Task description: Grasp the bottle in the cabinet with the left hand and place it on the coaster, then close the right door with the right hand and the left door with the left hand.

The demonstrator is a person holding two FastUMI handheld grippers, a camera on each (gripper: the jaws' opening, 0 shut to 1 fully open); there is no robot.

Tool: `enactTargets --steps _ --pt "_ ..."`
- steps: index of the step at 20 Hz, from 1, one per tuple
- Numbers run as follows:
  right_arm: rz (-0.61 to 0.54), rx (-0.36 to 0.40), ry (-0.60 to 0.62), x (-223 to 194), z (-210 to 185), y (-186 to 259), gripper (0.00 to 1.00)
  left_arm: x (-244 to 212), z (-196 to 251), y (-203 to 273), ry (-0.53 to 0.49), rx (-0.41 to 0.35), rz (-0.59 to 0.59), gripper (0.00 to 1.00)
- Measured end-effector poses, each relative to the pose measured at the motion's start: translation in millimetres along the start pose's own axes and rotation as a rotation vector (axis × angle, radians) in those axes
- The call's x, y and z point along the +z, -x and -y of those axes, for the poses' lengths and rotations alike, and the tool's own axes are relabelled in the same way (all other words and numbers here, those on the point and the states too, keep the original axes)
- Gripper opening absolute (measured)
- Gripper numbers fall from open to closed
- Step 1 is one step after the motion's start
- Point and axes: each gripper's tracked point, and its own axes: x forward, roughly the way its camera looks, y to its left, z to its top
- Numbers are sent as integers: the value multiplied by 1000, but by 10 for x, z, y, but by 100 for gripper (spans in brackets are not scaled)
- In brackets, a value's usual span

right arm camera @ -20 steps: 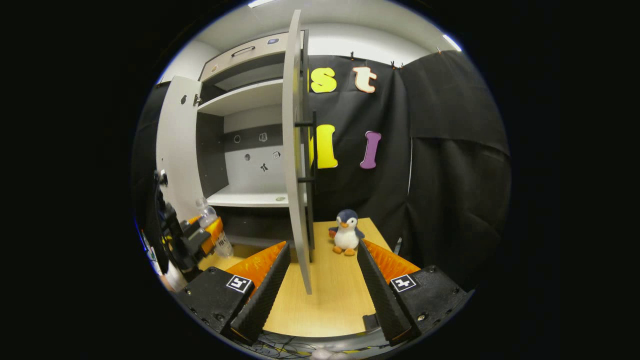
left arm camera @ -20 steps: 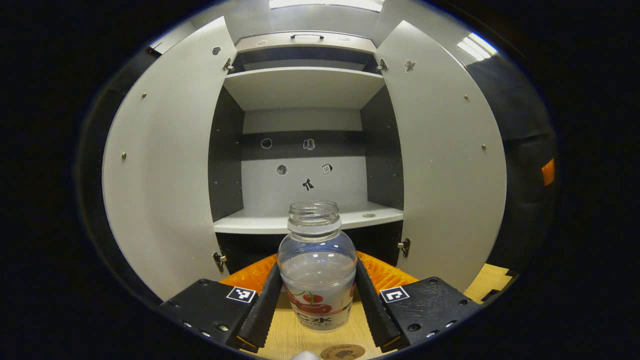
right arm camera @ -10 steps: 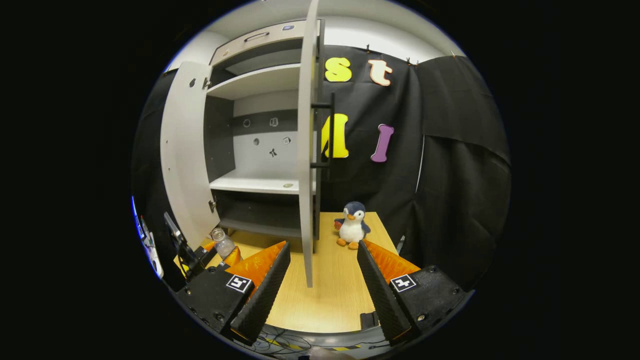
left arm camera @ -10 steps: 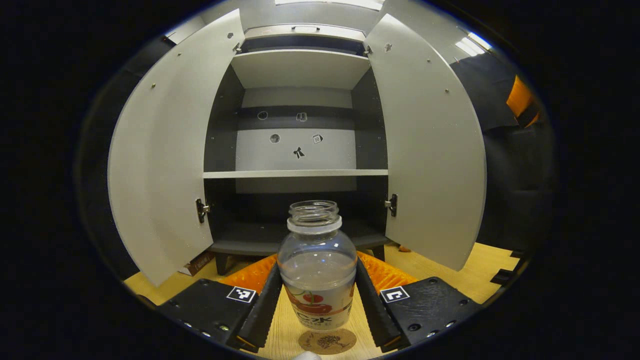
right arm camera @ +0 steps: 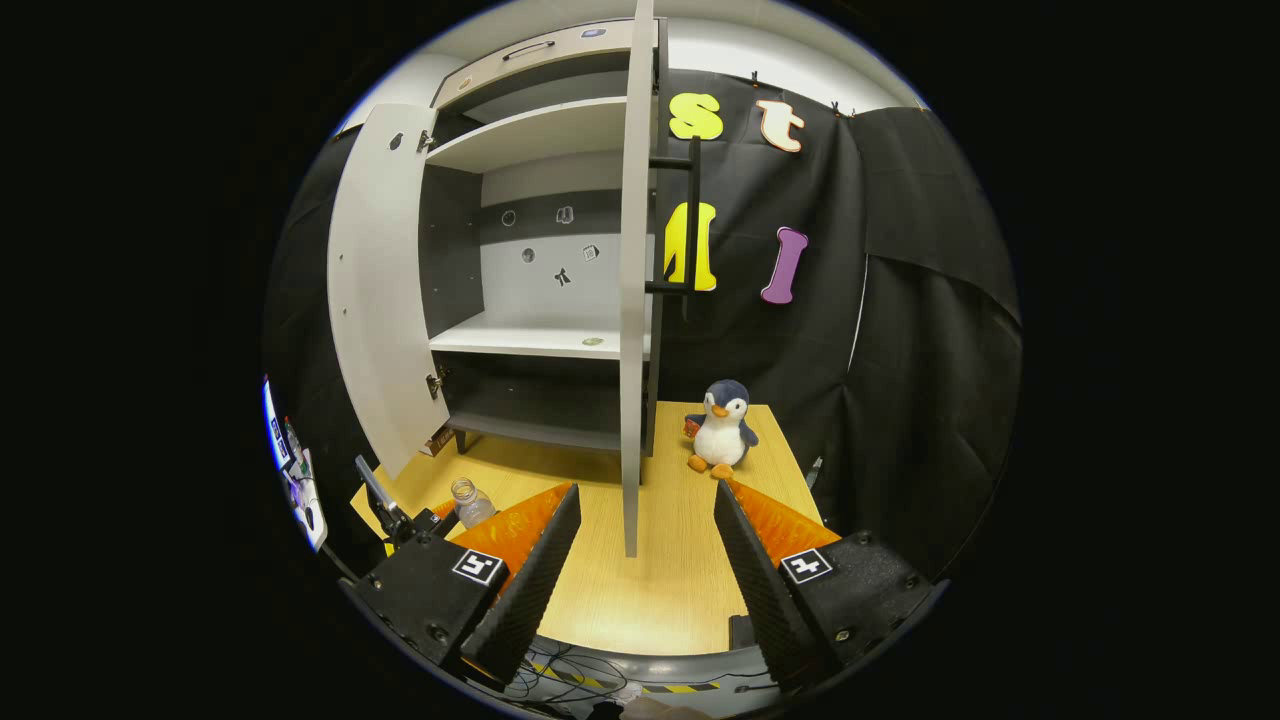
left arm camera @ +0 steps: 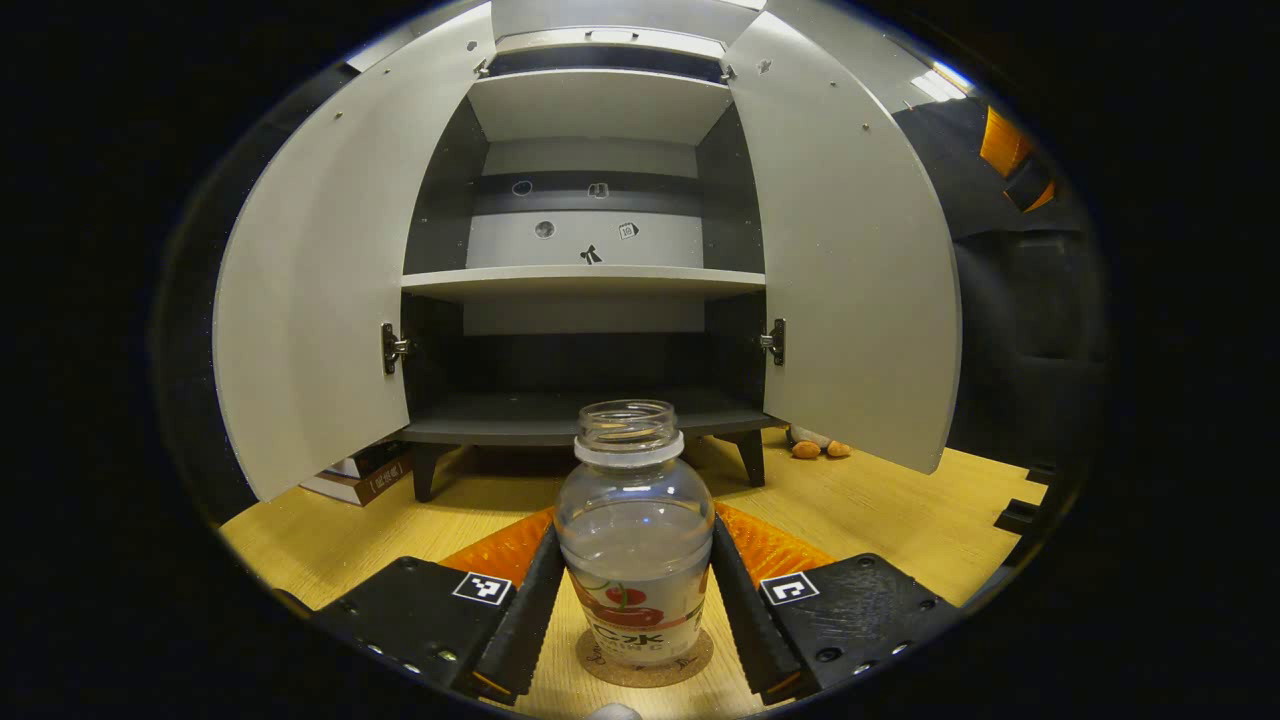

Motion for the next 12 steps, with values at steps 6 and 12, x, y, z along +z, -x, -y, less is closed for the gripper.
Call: enactTargets --steps 6,12 --pt "-17 -5 1 -101 12 38 83 -63 34 -2 -23 -25 2 77" --pt "-18 -10 -3 -152 33 161 83 -83 -81 106 -38 12 -33 97"
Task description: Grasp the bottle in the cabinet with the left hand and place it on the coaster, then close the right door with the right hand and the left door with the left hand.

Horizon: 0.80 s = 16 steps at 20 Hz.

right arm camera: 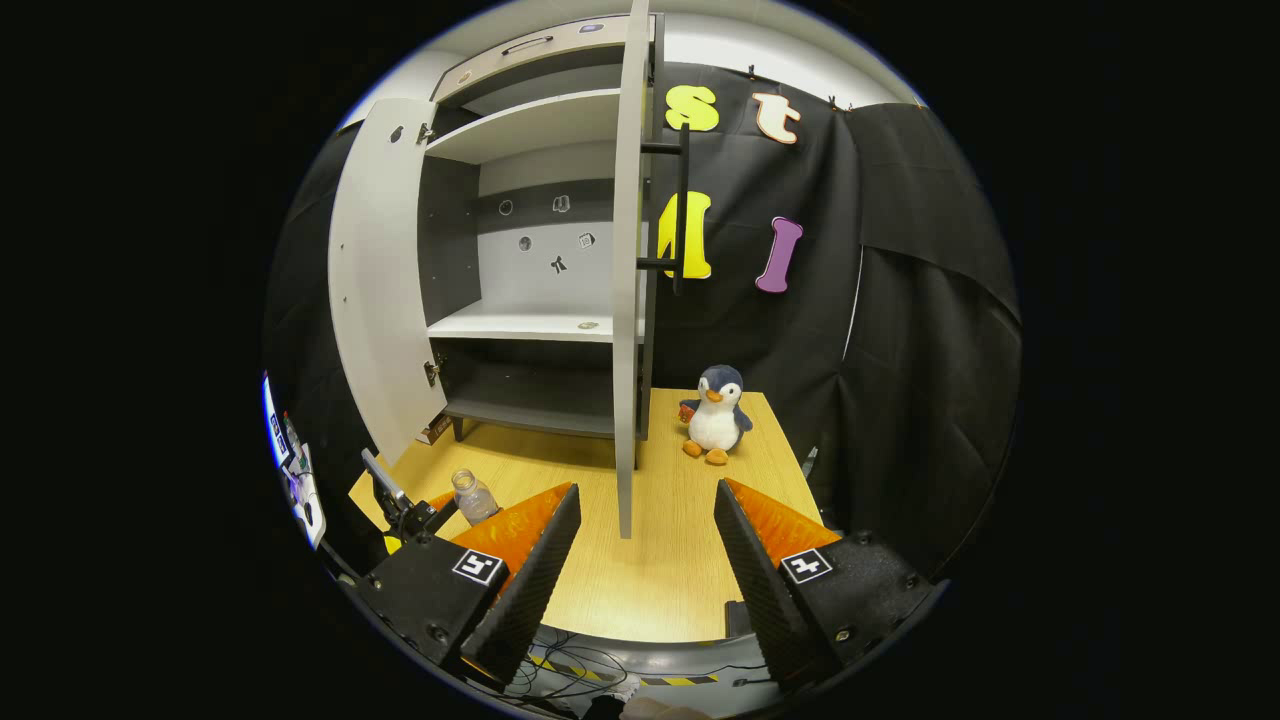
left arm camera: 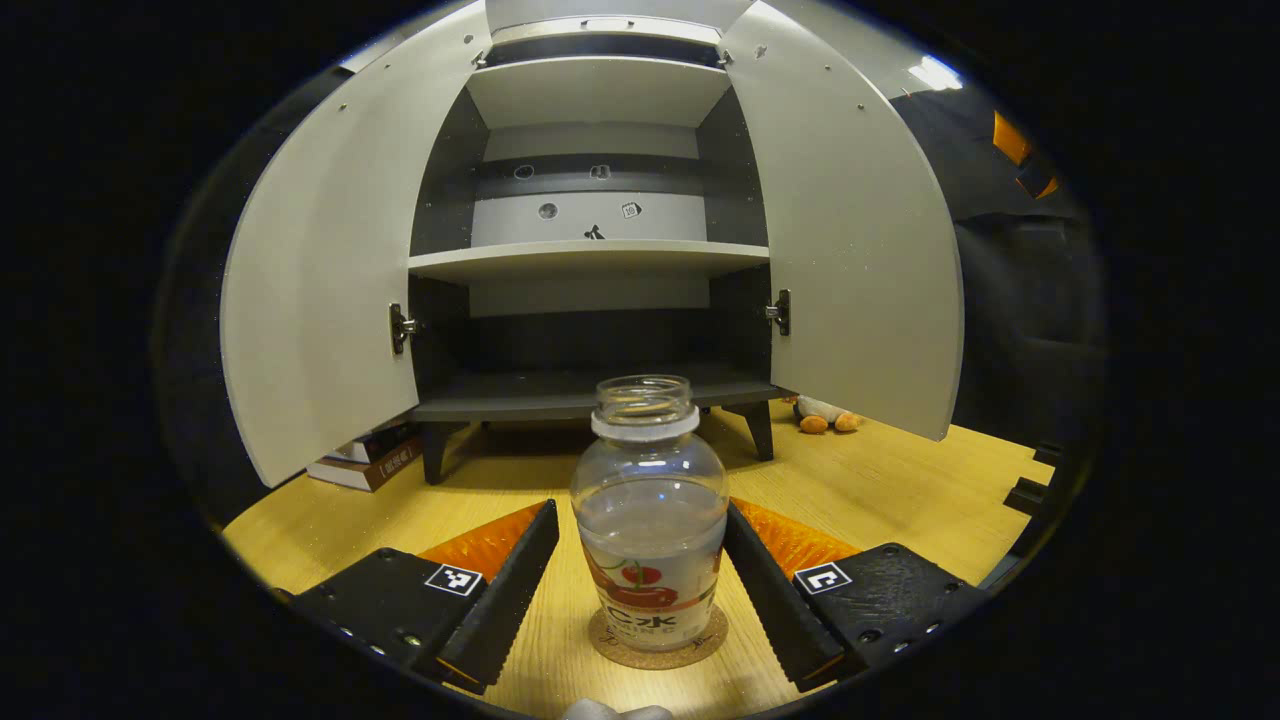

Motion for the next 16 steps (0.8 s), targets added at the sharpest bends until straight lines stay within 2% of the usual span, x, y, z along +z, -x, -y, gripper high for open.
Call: enactTargets --steps 8,13,16 --pt "53 -8 -15 56 -46 306 83 711 49 107 -12 -29 117 96" --pt "132 -21 -57 209 -70 641 83 1301 -128 365 -8 -12 153 96" --pt "197 -29 -70 339 -125 848 83 1737 -399 645 -9 31 161 96"
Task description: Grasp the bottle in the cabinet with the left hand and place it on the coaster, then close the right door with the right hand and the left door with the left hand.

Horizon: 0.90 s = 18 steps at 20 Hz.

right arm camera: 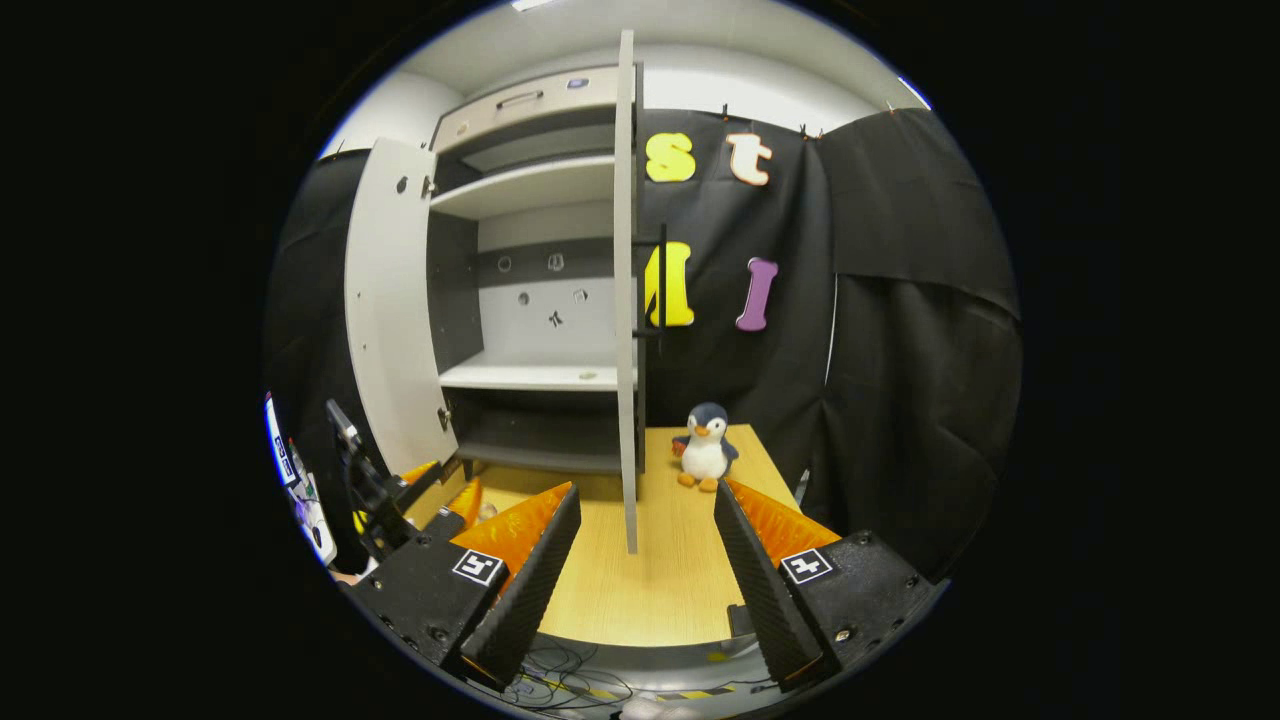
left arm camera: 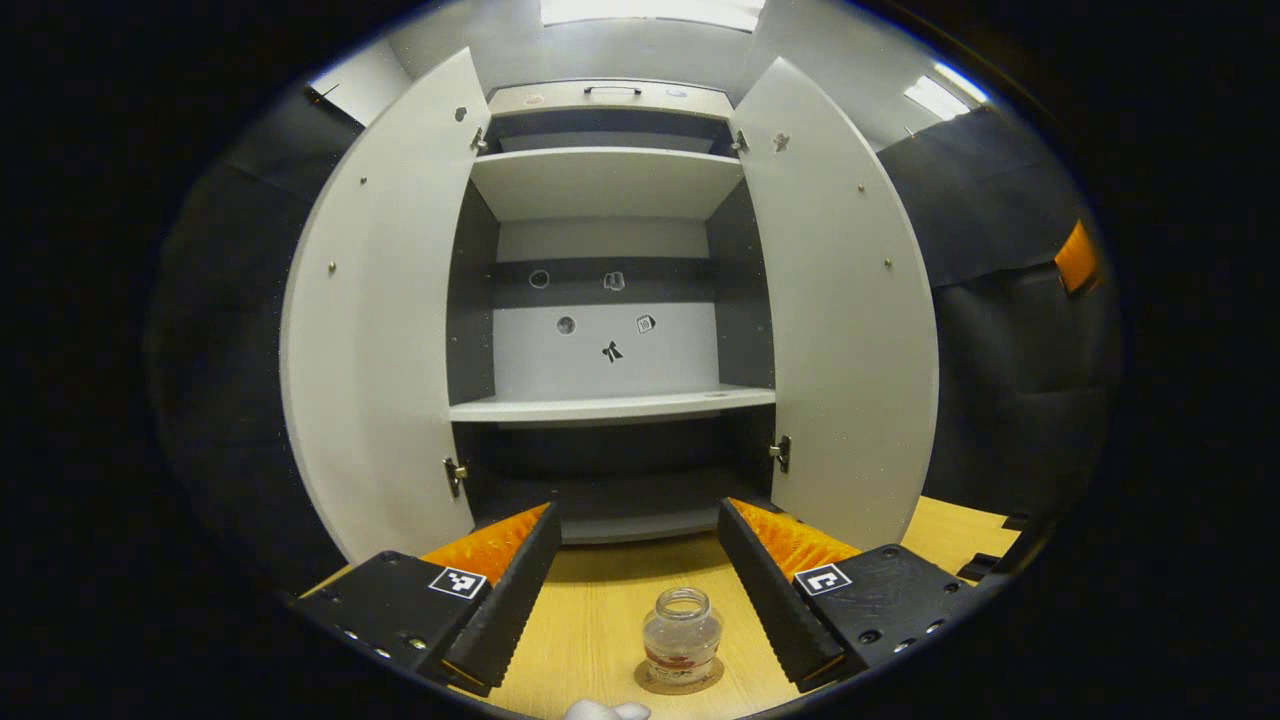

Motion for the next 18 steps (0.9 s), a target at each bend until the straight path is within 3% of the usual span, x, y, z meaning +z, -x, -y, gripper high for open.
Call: enactTargets --steps 4,9,14,18 --pt "79 12 -2 154 -185 229 83 707 -470 352 29 47 11 96" --pt "122 33 20 151 -401 444 83 1474 -996 884 -9 124 40 96" --pt "122 36 5 117 -430 574 83 1585 -1182 1531 16 171 18 96" --pt "141 4 -6 195 -219 611 83 1503 -1301 1970 10 213 -15 96"
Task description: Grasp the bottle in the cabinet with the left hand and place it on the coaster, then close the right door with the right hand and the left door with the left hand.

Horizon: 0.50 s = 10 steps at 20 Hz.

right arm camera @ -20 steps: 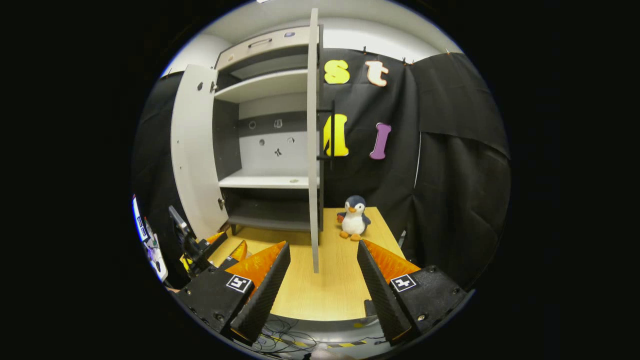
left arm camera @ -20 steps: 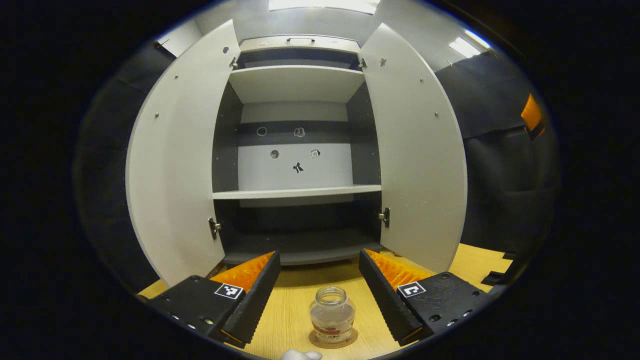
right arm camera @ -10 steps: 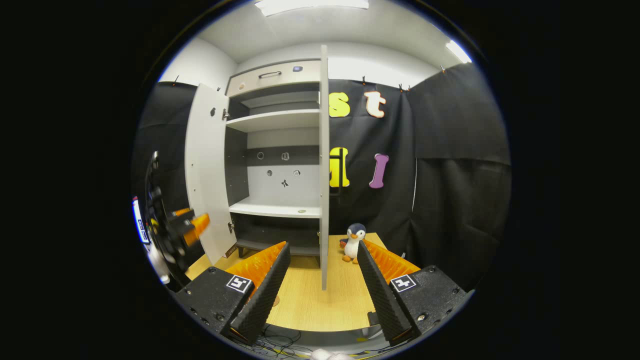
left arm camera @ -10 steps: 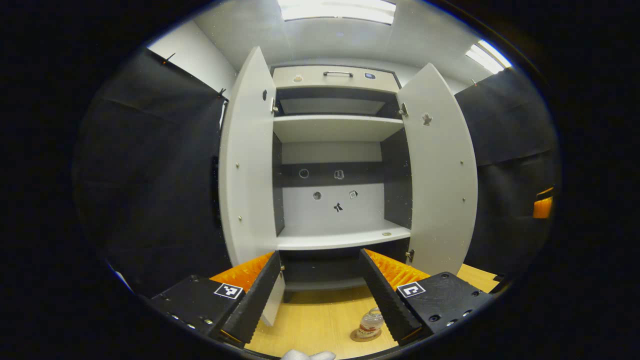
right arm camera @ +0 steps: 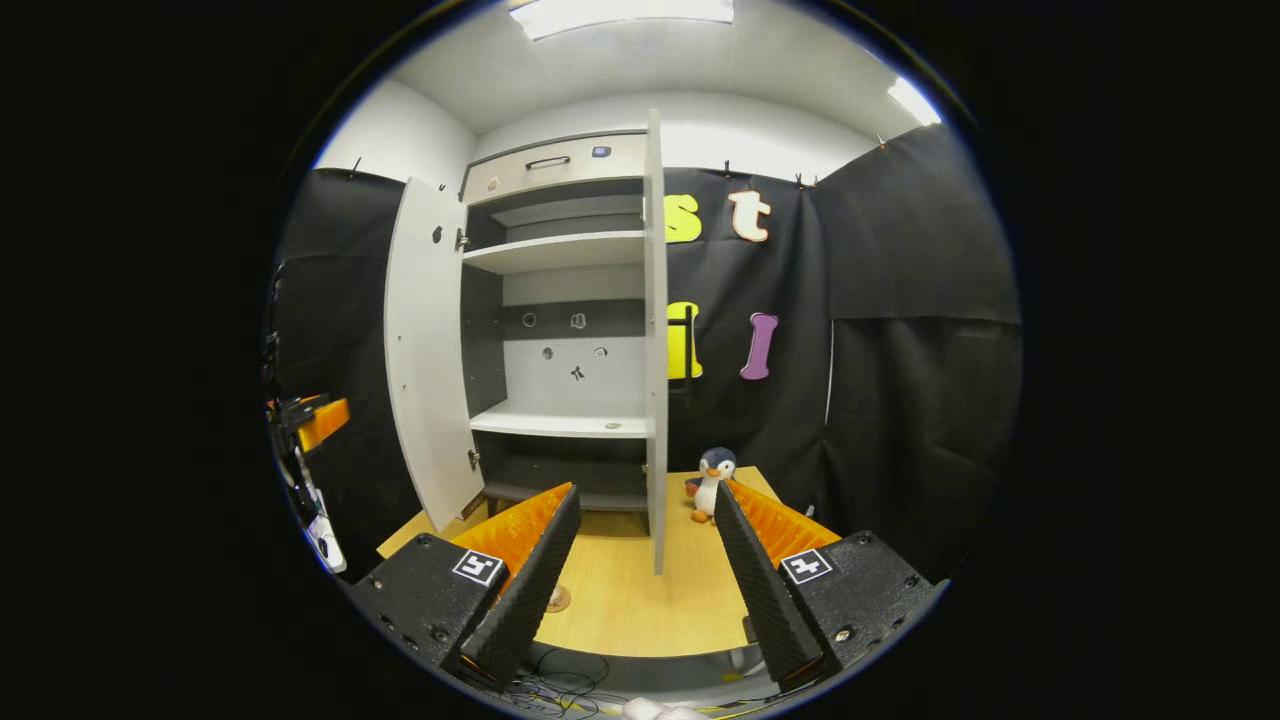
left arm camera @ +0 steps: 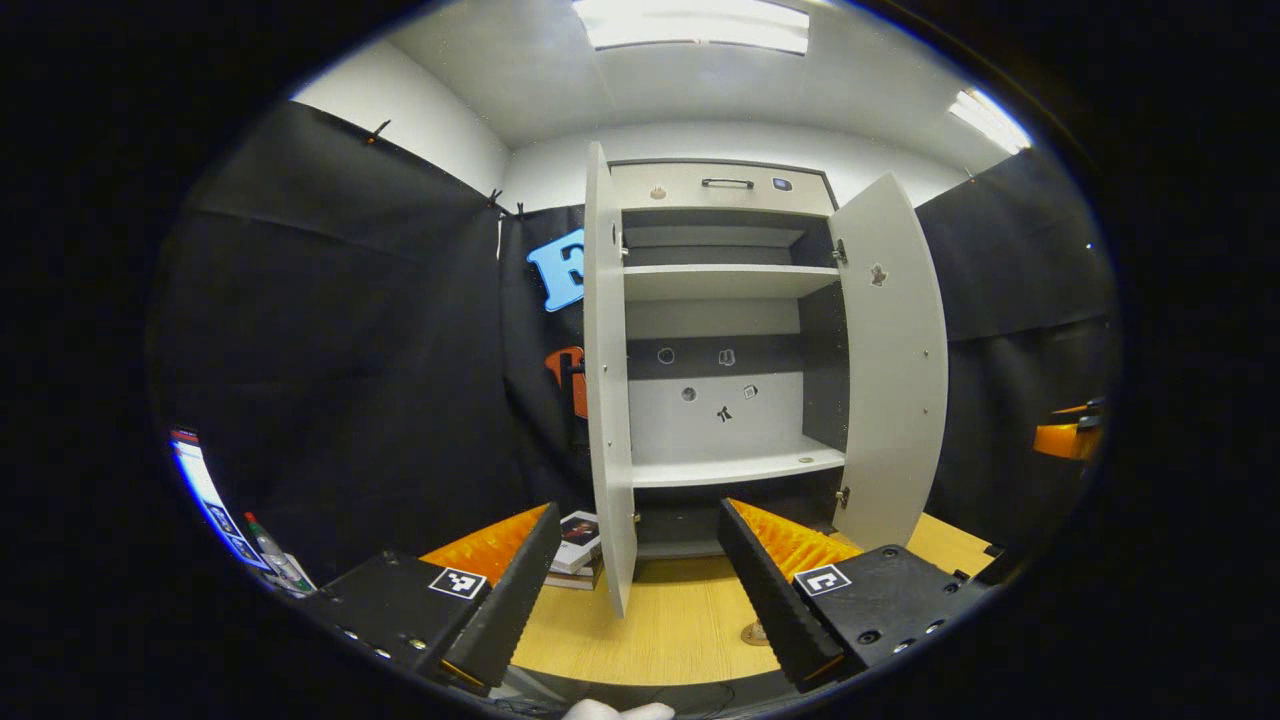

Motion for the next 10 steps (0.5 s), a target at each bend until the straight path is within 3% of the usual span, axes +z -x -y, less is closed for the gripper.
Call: enactTargets --steps 4,10 --pt "15 -34 1 142 340 -283 83 -35 44 157 13 10 -19 95" --pt "13 -8 -33 473 833 -1236 83 86 293 49 50 44 -22 96"
